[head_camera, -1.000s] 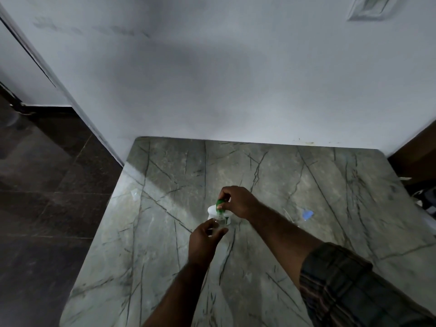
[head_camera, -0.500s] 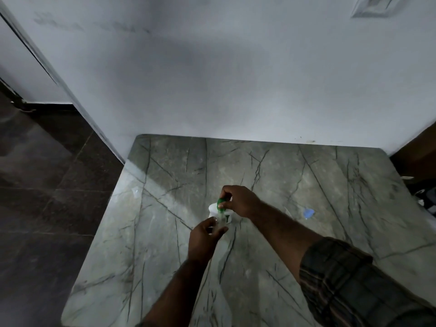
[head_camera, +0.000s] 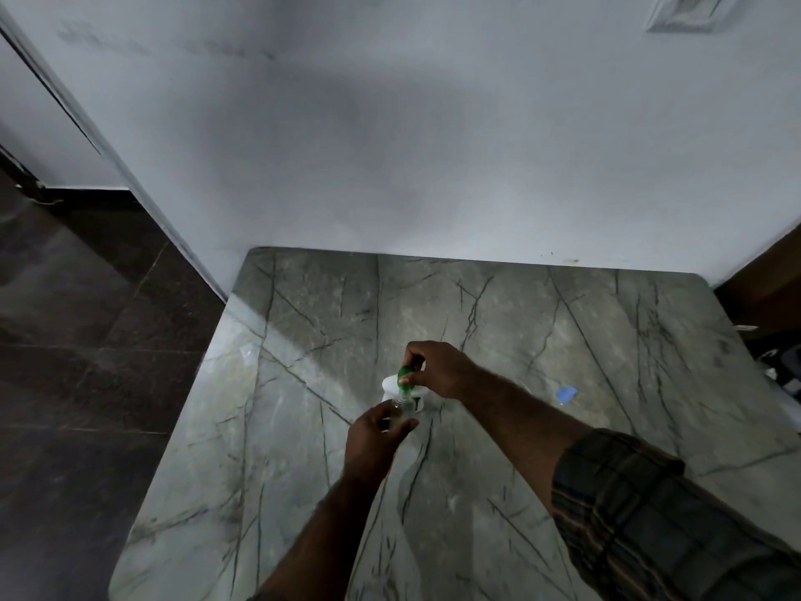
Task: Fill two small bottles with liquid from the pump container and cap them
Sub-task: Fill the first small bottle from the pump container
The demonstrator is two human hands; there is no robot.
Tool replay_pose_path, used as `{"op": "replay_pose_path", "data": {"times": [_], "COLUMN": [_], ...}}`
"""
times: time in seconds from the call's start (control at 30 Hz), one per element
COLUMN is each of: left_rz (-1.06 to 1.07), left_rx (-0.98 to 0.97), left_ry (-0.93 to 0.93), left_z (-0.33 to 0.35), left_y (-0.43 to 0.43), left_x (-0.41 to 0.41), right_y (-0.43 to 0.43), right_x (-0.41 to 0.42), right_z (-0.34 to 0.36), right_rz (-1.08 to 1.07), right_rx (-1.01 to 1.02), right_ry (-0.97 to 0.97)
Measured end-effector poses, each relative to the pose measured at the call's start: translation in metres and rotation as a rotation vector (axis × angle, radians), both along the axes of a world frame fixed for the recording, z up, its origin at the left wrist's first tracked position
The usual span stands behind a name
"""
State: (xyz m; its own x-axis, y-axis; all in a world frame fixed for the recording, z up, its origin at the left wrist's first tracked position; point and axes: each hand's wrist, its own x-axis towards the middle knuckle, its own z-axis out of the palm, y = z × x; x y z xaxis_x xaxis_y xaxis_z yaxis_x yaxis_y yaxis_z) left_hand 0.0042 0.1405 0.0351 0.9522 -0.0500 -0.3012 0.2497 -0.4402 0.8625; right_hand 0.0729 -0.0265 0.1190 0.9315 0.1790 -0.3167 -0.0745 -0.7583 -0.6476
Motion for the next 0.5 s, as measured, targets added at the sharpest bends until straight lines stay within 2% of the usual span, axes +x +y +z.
{"op": "replay_pose_path", "data": {"times": [0.5], "left_rz": [0.004], "left_rx": [0.013], "left_ry": [-0.018], "left_z": [0.0006], "left_y": [0.0014], "left_x": [-0.0009], "right_y": [0.0004], "right_x": [0.0029], "right_z": [0.0063], "right_rz": [0.004], "right_rx": [0.006], "right_ry": [0.01]}}
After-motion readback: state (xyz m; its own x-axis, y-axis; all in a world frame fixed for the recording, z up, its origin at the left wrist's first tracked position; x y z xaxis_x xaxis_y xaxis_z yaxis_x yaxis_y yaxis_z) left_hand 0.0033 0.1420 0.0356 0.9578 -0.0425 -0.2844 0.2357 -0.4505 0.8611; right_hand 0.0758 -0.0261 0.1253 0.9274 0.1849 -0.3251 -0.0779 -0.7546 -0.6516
